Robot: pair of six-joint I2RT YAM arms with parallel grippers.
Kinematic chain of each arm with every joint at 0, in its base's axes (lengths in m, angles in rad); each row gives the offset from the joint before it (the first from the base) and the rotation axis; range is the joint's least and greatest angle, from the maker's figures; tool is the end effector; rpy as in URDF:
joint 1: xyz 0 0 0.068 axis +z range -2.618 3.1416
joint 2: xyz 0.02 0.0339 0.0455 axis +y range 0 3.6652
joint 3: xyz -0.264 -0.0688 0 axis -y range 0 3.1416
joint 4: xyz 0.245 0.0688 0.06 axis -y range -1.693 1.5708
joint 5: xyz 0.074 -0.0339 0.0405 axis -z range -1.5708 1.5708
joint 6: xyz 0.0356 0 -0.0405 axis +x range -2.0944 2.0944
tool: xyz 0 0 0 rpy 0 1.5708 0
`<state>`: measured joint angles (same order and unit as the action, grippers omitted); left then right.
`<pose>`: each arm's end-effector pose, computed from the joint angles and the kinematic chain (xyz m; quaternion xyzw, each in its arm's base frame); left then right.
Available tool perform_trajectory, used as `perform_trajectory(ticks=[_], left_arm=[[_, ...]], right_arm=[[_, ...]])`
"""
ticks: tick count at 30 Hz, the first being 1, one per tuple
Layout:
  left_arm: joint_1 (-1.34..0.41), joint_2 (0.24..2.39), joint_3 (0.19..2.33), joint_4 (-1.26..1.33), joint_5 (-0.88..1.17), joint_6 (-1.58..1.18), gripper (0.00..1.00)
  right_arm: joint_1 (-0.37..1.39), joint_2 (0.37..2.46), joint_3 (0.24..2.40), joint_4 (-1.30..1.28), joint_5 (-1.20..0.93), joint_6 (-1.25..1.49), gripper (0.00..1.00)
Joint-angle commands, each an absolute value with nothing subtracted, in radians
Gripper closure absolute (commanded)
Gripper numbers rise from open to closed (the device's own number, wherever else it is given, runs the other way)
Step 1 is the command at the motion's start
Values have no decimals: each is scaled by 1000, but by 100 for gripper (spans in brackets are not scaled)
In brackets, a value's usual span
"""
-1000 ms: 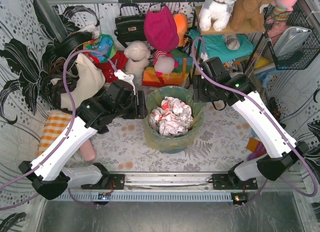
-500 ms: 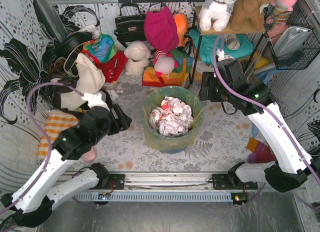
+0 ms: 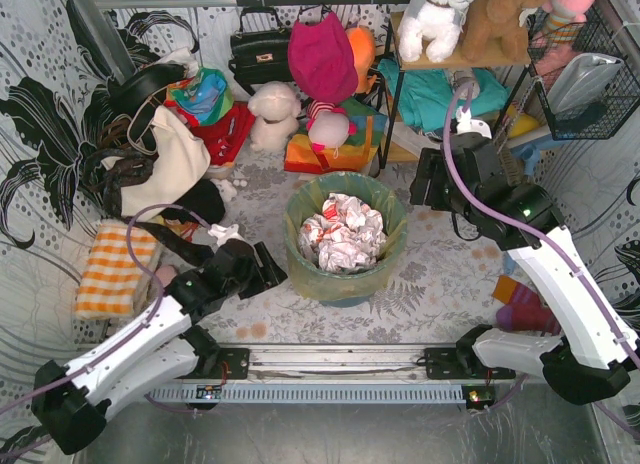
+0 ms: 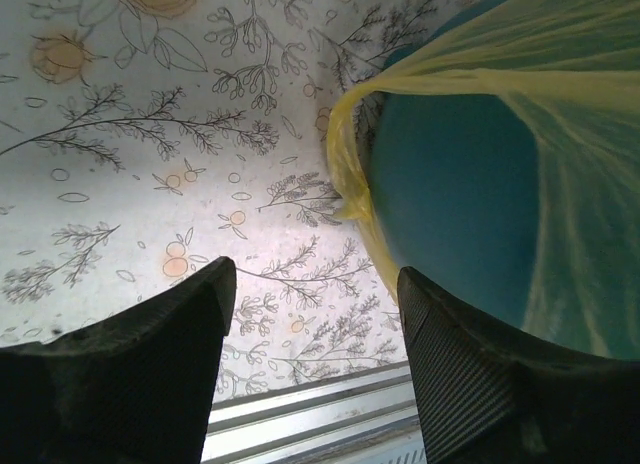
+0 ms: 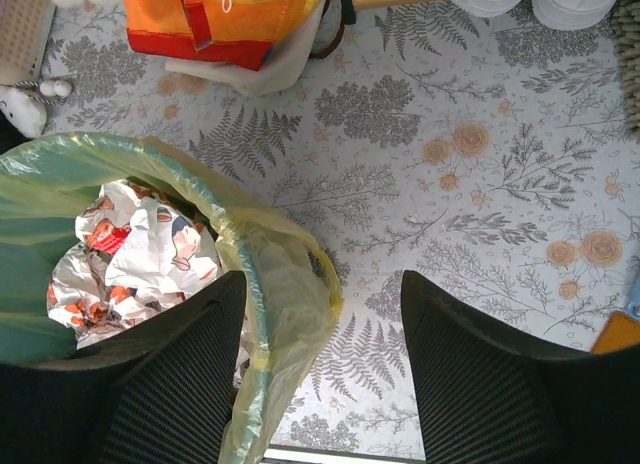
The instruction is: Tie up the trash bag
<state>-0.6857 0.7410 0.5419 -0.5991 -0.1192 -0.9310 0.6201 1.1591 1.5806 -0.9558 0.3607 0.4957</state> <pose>0.1215 -0.0940 0.2238 -0.1354 0.9150 -0.2339 0.2997 0.1747 0.1093 0.4558 0.0356 0.8585 0.1258 0.4959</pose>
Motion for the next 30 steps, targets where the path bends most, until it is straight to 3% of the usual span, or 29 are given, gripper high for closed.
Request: perform_trajectory(ticks=[1,10,30], left_arm=[[-663,811,484,-381,-53,-927,27],[-574,940,363,-78,8,-777,35],[-554,1140,272,386,18,-600,39]], right_arm=[[615,1154,1562,-924,398,530,37],[615,1143,1531,-917,432,562,38],[616,1140,1533,-934,451,583,38]])
